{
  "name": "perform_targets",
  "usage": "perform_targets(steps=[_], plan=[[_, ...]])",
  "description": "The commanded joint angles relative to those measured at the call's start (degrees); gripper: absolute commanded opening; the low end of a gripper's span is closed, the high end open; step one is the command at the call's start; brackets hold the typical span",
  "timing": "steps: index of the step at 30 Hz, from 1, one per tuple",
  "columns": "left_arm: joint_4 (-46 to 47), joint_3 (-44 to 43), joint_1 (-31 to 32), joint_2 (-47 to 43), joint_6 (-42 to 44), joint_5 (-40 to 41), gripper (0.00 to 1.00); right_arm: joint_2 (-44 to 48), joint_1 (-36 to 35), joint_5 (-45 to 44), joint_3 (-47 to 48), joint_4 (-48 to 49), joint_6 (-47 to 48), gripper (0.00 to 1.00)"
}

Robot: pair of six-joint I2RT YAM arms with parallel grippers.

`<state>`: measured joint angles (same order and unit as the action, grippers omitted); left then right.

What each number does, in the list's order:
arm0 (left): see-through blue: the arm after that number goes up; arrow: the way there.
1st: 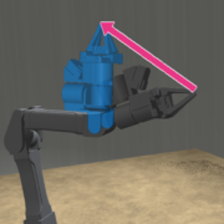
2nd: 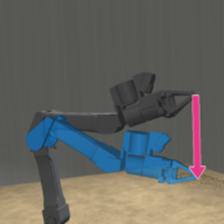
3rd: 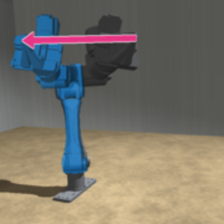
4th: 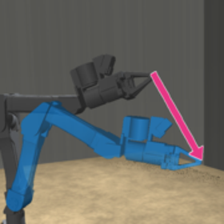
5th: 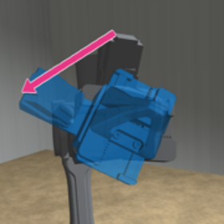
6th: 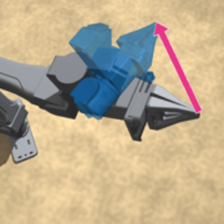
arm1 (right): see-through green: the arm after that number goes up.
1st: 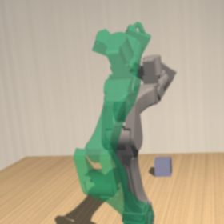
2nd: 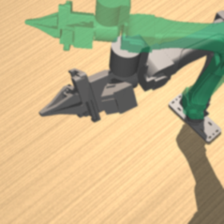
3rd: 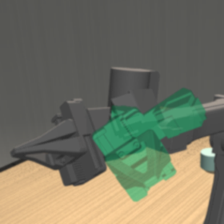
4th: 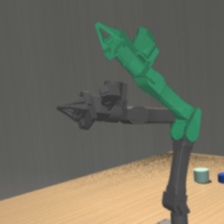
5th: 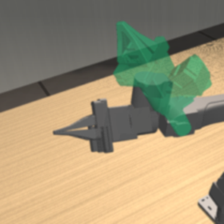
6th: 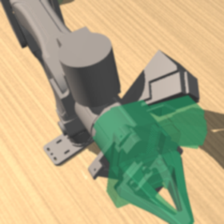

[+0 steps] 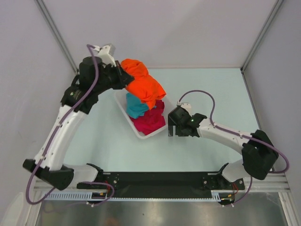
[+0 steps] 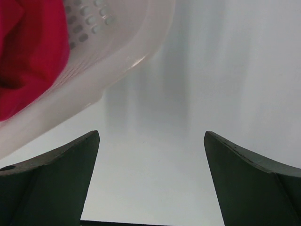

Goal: Fold and stack the t-shirts

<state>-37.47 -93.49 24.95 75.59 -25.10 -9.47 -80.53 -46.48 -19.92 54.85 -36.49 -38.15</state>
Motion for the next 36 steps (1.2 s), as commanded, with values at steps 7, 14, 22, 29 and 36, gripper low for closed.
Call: perform_targets(steps=[7,14,22,29,36], plan=[[-6.47,7.52,-7.19,-19.15,1.72,15.36,0.0,-6.75,-1.59,0.06,9.4,1.07,2.3,1.0],[-4.11,22.36,-11.68,-22.59,-1.08,16.41,0.0,-1.66,-2.56,0.06,8.78,0.98,0.8,1.0],[0.21,33.63,-13.7,-21.98,-6.8,18.96,0.0,-1.12,-2.3,0.58,11.42,1.25,2.55,1.0],[4.07,40.31,-14.75,-22.16,-9.08,17.57,0.0,-6.91,-0.81,1.11,15.9,3.0,5.98,1.0],[6.97,44.8,-14.93,-21.89,-11.9,13.26,0.0,-15.96,2.44,3.4,20.29,6.43,9.41,1.0]])
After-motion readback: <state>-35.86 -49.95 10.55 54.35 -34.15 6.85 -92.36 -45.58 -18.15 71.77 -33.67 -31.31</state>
